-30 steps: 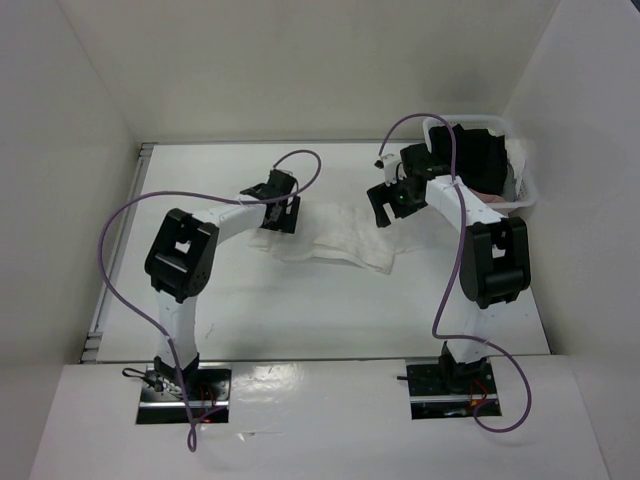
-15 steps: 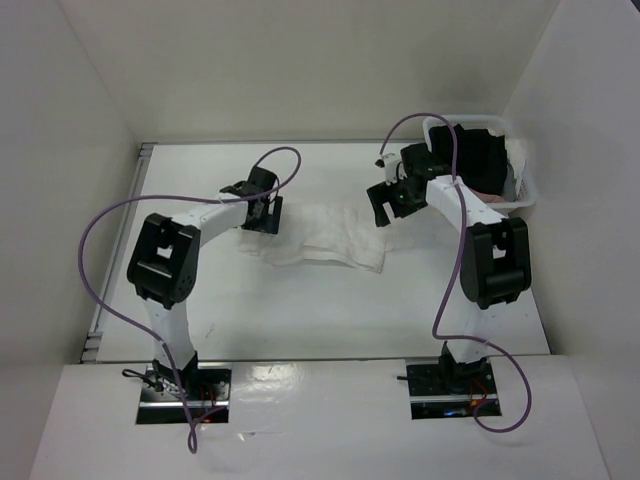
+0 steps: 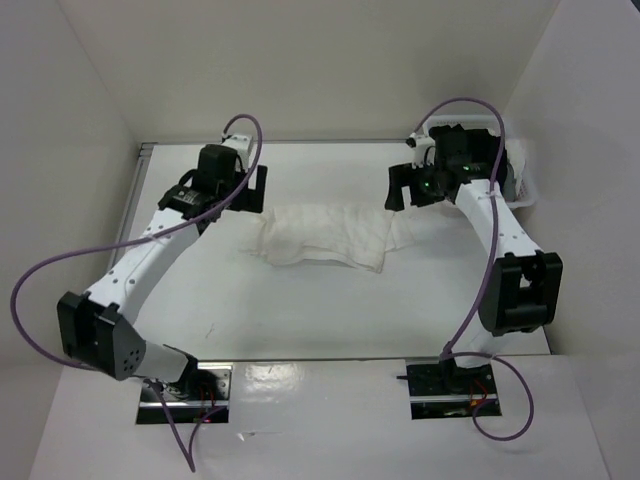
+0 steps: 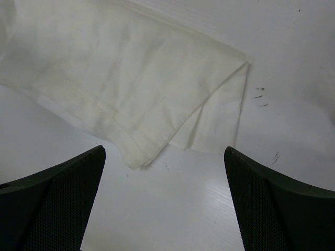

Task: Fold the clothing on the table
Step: Fold the skirt

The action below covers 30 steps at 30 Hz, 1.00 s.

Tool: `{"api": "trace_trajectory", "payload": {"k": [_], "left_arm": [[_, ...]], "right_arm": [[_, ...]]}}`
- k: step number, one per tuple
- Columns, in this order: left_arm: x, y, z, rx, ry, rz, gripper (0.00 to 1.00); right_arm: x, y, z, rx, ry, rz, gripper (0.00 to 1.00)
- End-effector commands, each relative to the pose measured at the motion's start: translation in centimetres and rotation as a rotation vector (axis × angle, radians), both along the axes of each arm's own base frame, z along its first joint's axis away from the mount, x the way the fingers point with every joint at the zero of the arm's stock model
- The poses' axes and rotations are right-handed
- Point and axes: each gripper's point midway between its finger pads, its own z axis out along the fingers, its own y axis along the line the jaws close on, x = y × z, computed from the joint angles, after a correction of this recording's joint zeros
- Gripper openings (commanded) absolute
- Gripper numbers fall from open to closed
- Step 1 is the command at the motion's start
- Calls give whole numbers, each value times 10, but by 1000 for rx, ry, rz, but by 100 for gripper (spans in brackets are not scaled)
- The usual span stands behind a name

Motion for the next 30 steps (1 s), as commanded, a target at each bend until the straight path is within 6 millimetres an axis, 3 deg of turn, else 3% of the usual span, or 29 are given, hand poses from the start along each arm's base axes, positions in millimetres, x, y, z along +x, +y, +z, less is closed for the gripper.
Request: {"api": "trace_trajectory", "payload": {"k": [1,2,5,8,13,19,25,30], "left_arm": [[-23,6,-11,31,51,-77,100],[-29,7,-17,36,65,-93,100],[-44,10,-24,50,88,-121,100],[-52,18,-19,60,73,-111,100],[-56,16,-13,46,49,-134,100],[-61,21,-20,62,81,-132,100],[-59,21,-17,60,72,-132,100],[-60,21,-15,57,60,-132,100]], "right_arm": [[-18,5,-17,102,109,-18,98],[-20,3,-37,89,161,-27,98],[-15,-4,-61,71,213,-61,98],[-6,-6,-73,60,221,-81,98],[6,-13,-93,19,222,-109,98],[24,-21,-93,-21,186,-141,98],[33,-25,-114,-45,216,-154,98],[48,-33,-117,-85,197,-185,98]]}}
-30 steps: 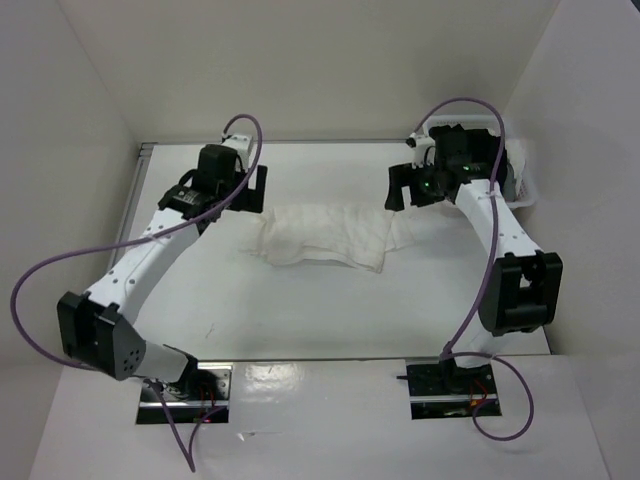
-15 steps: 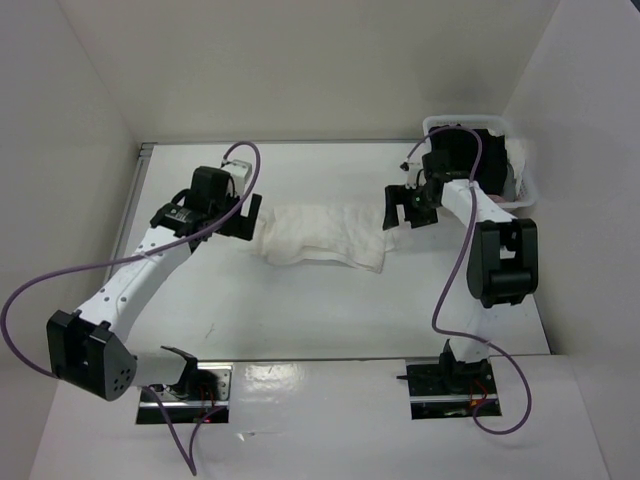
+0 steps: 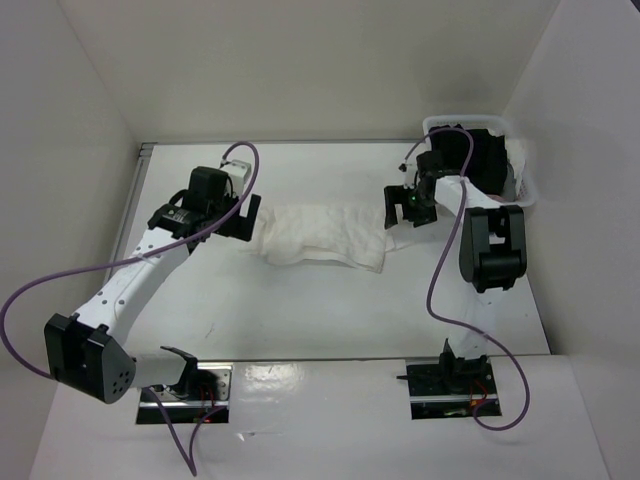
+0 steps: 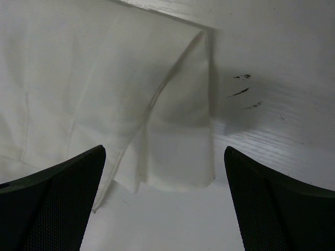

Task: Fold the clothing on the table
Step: Fold the skirt

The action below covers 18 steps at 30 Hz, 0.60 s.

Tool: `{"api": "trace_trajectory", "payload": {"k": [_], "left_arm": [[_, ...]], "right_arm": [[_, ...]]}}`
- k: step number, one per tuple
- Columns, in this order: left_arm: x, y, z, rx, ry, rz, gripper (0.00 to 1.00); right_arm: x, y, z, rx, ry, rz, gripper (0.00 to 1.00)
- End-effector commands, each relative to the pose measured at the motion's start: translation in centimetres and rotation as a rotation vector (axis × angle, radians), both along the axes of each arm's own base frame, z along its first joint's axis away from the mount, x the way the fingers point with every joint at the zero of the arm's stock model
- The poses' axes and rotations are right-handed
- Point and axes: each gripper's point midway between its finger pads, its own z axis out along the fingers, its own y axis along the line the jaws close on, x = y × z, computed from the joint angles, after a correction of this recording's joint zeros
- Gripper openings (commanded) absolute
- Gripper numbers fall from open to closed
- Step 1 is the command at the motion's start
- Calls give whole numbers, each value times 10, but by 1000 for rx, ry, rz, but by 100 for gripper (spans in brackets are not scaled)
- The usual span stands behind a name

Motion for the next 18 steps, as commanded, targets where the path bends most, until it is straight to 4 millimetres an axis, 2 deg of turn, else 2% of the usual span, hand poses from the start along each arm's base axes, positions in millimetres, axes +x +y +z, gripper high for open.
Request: {"api": "trace_trajectory", "payload": {"k": [1,3,6,11,16,18], "left_arm": [[1,0,10,-10,-33,-13,100],[2,1,10,-4,-35,-6,100],[2,1,10,-4,-35,-6,100],[0,2,7,-1,-26,-6,100],[0,2,7,-1,-26,-6,100],[0,2,7,-1,-26,-6,100]], "right_arm": [[28,-7,9,-31,-79,-31,98],[34,-5,10,-40,-88,-26,98],[34,-2,0,-51,-69,-21,98],[31,4,-13,-61,-41,-6,98],[30,9,-17,-62,-32,5,98],[27,18,-22,-74,-23,25,98]]}}
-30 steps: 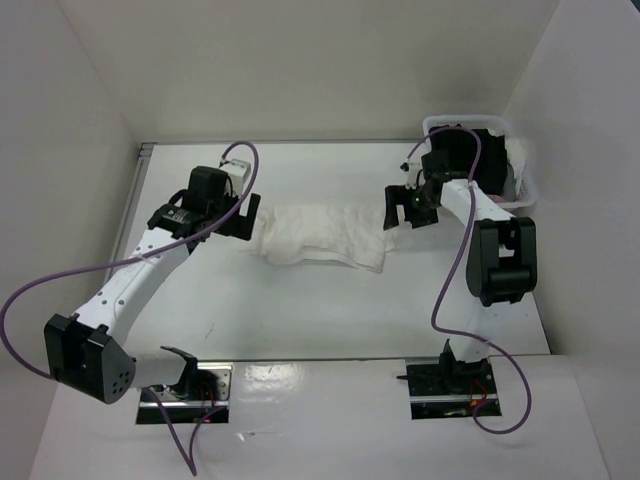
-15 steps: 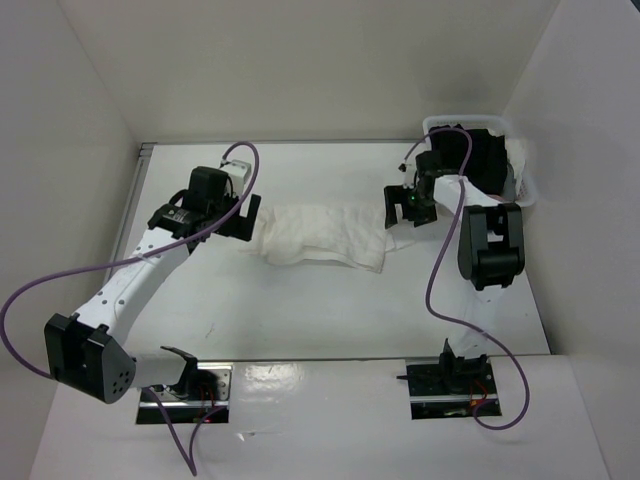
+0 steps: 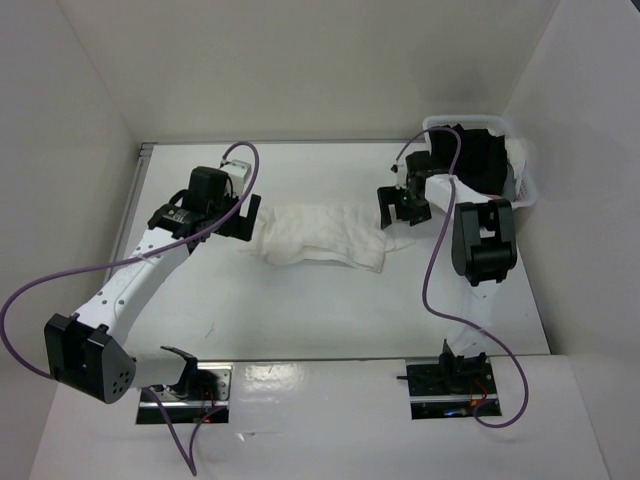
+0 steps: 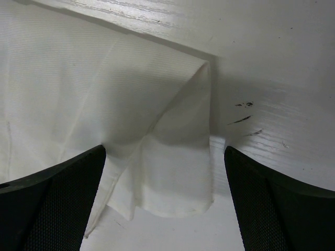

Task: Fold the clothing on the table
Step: Fold the skirt

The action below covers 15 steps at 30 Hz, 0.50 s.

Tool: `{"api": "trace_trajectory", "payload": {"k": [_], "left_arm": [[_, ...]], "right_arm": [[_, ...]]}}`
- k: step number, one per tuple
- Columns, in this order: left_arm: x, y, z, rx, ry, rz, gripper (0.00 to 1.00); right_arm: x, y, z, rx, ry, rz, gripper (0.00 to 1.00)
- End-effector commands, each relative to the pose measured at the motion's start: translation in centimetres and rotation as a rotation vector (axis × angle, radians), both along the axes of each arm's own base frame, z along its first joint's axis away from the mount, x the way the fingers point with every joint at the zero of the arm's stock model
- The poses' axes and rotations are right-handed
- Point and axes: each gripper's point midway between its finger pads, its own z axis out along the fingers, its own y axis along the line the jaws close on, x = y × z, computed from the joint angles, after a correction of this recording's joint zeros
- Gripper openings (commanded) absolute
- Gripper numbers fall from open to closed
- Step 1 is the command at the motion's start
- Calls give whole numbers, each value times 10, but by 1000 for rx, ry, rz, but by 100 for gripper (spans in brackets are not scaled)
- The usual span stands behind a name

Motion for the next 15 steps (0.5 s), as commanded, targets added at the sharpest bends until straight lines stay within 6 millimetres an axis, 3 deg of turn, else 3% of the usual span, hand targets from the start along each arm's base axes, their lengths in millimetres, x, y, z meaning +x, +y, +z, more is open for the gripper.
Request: {"api": "trace_trajectory", "payload": {"k": [1,4,7,8,10,11,12,15], "left_arm": [[0,2,7,-1,-26,-6,100],[1,2,5,-1,-26,-6,100],[1,5,5,-4,-33,3,100],[0,9,1,6,-25,6,100],[-1,7,4,-3,-32,-1,100],[0,10,4,-3,-32,8,100],[0,10,4,-3,-32,8,100],[0,13,7,-4,-41,4,100]], "right_arm": [[13,10,-2,-26,-32,10,98],[13,21,-2,-42,-44,33,92],[10,31,-6,-52,-37,56,67],[9,33,-6,-62,-39,60,45],[7,30,-11,-77,-23,56,24],[7,28,-11,-85,-24,52,7],[6,28,-15,-87,-14,53,1],[4,26,-16,-99,-4,49,0]]}}
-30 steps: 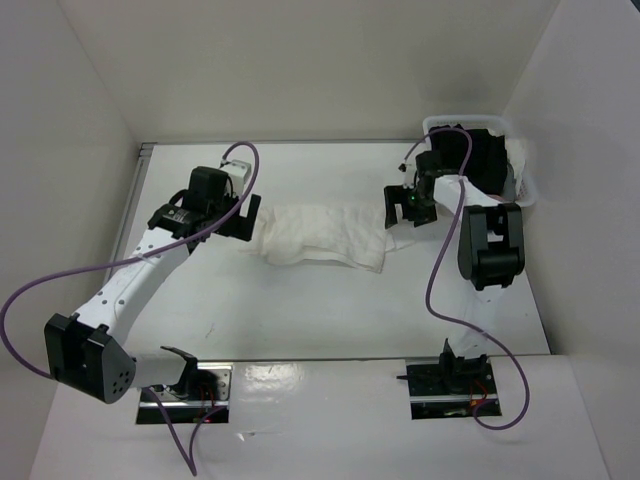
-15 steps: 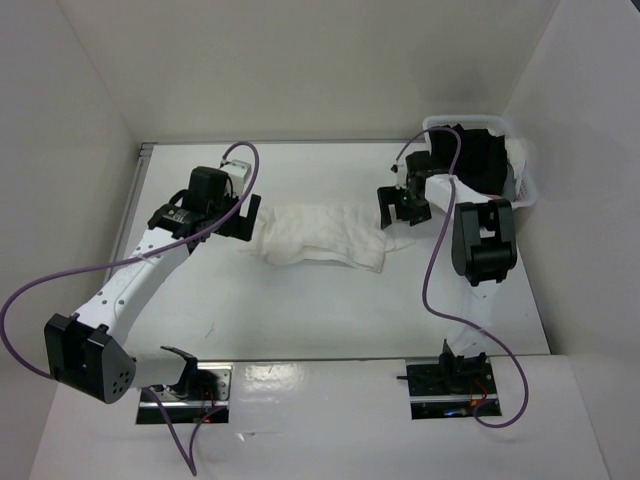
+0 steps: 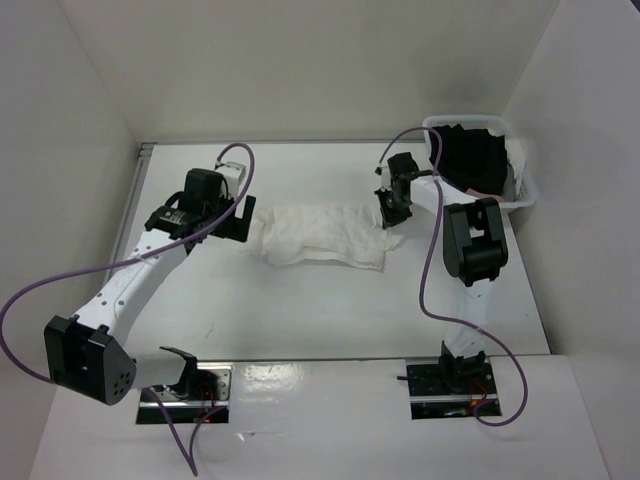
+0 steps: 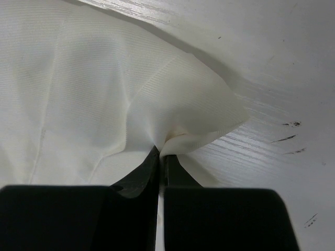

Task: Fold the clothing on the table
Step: Fold the skirt

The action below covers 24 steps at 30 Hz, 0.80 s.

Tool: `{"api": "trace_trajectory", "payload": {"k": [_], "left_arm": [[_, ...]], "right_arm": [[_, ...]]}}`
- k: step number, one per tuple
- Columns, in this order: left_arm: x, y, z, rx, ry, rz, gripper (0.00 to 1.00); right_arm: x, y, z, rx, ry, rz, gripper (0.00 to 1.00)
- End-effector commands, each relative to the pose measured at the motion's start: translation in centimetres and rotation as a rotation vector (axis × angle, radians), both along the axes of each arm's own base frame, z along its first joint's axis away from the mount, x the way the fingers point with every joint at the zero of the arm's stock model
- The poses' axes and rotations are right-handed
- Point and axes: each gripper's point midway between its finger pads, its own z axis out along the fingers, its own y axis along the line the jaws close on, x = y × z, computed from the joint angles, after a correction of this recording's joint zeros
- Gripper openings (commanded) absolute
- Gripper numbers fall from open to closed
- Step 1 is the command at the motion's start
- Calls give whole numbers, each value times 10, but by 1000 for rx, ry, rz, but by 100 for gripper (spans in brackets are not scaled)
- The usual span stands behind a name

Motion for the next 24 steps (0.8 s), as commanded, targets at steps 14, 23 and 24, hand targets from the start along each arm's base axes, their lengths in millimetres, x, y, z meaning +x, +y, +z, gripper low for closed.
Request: {"api": "trace_trajectory", "payload": {"k": [14,23,24], "left_arm": [[-1,12,27,-11,-92,-11,100],[-5,19,30,-10,-92,7,100],[-5,19,30,-10,-92,7,100]], "right_arm": [[19,29,122,20,-197,44,0],[12,69,180,70,-270,142,0],[13,70,185,73,-282,142,0]]}}
